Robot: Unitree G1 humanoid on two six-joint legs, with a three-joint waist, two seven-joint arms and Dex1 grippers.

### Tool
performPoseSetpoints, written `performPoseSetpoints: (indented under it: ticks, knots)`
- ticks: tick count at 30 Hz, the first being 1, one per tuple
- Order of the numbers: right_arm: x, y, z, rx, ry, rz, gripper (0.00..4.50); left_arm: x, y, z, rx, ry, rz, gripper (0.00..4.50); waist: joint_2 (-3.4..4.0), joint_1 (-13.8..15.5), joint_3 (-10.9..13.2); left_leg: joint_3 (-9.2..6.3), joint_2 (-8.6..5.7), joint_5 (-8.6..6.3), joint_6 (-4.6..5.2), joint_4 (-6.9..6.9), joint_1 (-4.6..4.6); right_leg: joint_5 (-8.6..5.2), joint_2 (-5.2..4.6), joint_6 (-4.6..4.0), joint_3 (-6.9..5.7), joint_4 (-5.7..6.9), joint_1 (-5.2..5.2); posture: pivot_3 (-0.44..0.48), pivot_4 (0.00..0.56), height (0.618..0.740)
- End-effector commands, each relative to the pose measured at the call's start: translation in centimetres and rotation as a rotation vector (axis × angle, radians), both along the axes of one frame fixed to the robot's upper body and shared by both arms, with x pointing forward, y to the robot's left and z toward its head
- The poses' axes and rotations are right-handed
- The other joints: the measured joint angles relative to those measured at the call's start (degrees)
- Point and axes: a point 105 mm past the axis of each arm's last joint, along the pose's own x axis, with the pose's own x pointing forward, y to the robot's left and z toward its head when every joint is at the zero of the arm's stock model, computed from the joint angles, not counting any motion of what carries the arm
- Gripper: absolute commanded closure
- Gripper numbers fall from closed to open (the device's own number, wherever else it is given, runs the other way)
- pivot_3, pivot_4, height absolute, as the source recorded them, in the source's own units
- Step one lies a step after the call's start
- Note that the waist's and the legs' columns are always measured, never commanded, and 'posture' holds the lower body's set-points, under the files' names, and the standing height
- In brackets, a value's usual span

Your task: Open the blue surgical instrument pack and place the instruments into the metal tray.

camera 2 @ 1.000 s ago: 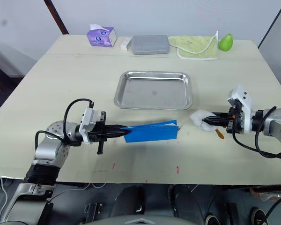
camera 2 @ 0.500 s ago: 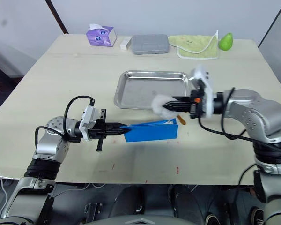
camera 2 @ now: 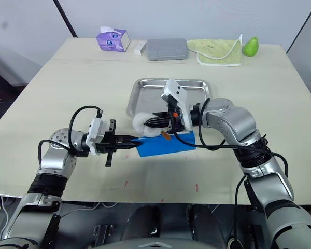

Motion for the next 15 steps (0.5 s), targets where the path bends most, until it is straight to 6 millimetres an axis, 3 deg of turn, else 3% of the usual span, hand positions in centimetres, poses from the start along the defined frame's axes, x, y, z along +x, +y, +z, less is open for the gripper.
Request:
performPoseSetpoints:
  ticks: [1, 15]
  knots:
    - [-0.64, 0.12, 1.75, 0.031, -0.061, 0.038, 4.49, -0.52, 0.42, -2.13, 0.057, 0.076, -0.004, 4.5, 0.01, -0.1, 0.0, 0.0, 0.0, 0.0, 0.0, 0.0, 0.0, 0.0, 0.0, 0.0, 0.0, 0.0, 0.0, 0.0, 0.15, 0.74]
    - [-0.66, 0.42, 1.46, 0.037, -0.049, -0.055, 4.49, -0.23, -0.53, -1.99, 0.047, 0.077, -0.012, 4.5, 0.02, 0.0, 0.0, 0.02, 0.01, 0.0, 0.0, -0.01, 0.01, 0.0, 0.0, 0.0, 0.01, -0.01, 0.0, 0.0, 0.15, 0.74]
